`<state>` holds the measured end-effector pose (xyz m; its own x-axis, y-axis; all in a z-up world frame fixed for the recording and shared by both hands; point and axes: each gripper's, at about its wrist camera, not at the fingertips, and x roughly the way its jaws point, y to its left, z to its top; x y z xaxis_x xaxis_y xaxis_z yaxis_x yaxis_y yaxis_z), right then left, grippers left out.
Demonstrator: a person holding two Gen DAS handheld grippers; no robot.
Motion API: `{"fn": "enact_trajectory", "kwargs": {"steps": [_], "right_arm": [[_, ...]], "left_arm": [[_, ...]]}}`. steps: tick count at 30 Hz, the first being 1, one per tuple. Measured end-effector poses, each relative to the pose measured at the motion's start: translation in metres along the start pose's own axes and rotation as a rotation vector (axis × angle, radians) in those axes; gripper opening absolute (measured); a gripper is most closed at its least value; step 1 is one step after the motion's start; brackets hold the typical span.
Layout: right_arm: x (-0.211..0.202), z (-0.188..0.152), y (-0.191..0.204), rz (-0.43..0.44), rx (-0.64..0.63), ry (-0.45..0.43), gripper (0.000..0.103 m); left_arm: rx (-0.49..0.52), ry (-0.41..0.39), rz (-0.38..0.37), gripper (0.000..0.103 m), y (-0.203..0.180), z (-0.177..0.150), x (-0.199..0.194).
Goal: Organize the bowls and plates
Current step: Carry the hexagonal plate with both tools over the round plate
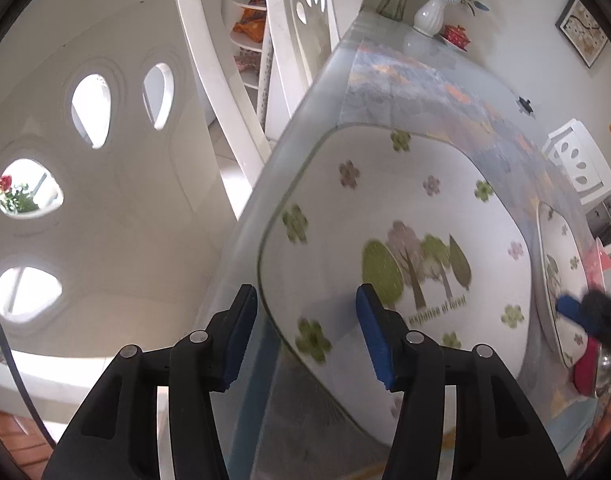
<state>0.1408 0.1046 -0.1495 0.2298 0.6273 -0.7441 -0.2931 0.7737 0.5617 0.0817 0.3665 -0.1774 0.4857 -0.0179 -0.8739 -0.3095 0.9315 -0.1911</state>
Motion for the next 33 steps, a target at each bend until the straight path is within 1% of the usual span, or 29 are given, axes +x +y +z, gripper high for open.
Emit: {"fn": "enact_trajectory", "kwargs": {"steps": [2, 3, 5, 7, 9, 10, 12, 13, 15, 16, 18, 20, 21, 22, 23, 24, 25, 28, 33], "right_arm": [[0.005, -0.006, 0.002, 0.016, 0.015, 0.028, 0.058], [0.01, -0.013, 0.004, 0.013, 0.022, 0.057, 0.058], [0.02, -0.025, 0.008, 0.009, 0.024, 0.081, 0.058], [0.033, -0.033, 0.008, 0.004, 0.044, 0.085, 0.058], [0.046, -0.033, 0.004, -0.014, 0.066, 0.083, 0.058], [0.051, -0.032, 0.001, -0.004, 0.074, 0.073, 0.058], [0.055, -0.025, 0.0, 0.026, 0.096, 0.024, 0.057], [0.06, -0.021, 0.003, 0.028, 0.083, 0.011, 0.057], [0.071, -0.014, 0.012, -0.012, 0.03, -0.014, 0.055], [0.076, -0.01, 0.017, -0.043, 0.011, -0.027, 0.056], [0.077, -0.007, 0.022, -0.083, 0.01, -0.054, 0.056], [0.078, -0.006, 0.023, -0.113, -0.013, -0.052, 0.05], [0.078, -0.006, 0.025, -0.133, -0.049, -0.046, 0.045], [0.078, -0.008, 0.03, -0.163, -0.114, -0.034, 0.041], [0.079, -0.01, 0.036, -0.191, -0.176, -0.024, 0.04], [0.079, -0.012, 0.041, -0.202, -0.225, -0.022, 0.04], [0.077, -0.013, 0.044, -0.206, -0.239, -0.024, 0.04], [0.069, -0.016, 0.049, -0.219, -0.241, -0.05, 0.039], [0.059, -0.022, 0.052, -0.22, -0.267, -0.071, 0.039]], "left_arm": [[-0.033, -0.002, -0.016, 0.054, 0.007, 0.006, 0.004], [-0.037, -0.006, -0.016, 0.054, 0.013, 0.005, 0.002], [-0.028, -0.006, -0.022, 0.054, 0.015, 0.008, 0.004], [-0.003, -0.007, -0.025, 0.054, 0.011, 0.009, 0.005], [0.012, -0.013, -0.03, 0.053, 0.011, 0.008, 0.005], [0.02, -0.012, -0.043, 0.052, 0.011, 0.007, 0.006], [0.051, -0.005, -0.06, 0.051, 0.01, 0.004, 0.004], [0.072, 0.005, -0.079, 0.051, 0.007, 0.003, 0.003], [0.111, 0.03, -0.111, 0.051, -0.001, 0.001, 0.004], [0.132, 0.031, -0.098, 0.052, -0.007, 0.0, 0.002], [0.129, 0.031, -0.106, 0.051, -0.007, 0.0, 0.0], [0.13, 0.028, -0.112, 0.049, -0.008, 0.0, -0.002], [0.147, 0.019, -0.11, 0.049, -0.01, -0.001, -0.006], [0.173, 0.008, -0.104, 0.049, -0.014, -0.002, -0.009], [0.19, 0.004, -0.106, 0.049, -0.018, -0.003, -0.013], [0.191, 0.0, -0.098, 0.05, -0.019, -0.002, -0.014], [0.181, -0.005, -0.102, 0.049, -0.018, -0.003, -0.015], [0.163, -0.009, -0.12, 0.049, -0.017, -0.003, -0.019], [0.191, -0.028, -0.119, 0.049, -0.023, -0.011, -0.031]]}}
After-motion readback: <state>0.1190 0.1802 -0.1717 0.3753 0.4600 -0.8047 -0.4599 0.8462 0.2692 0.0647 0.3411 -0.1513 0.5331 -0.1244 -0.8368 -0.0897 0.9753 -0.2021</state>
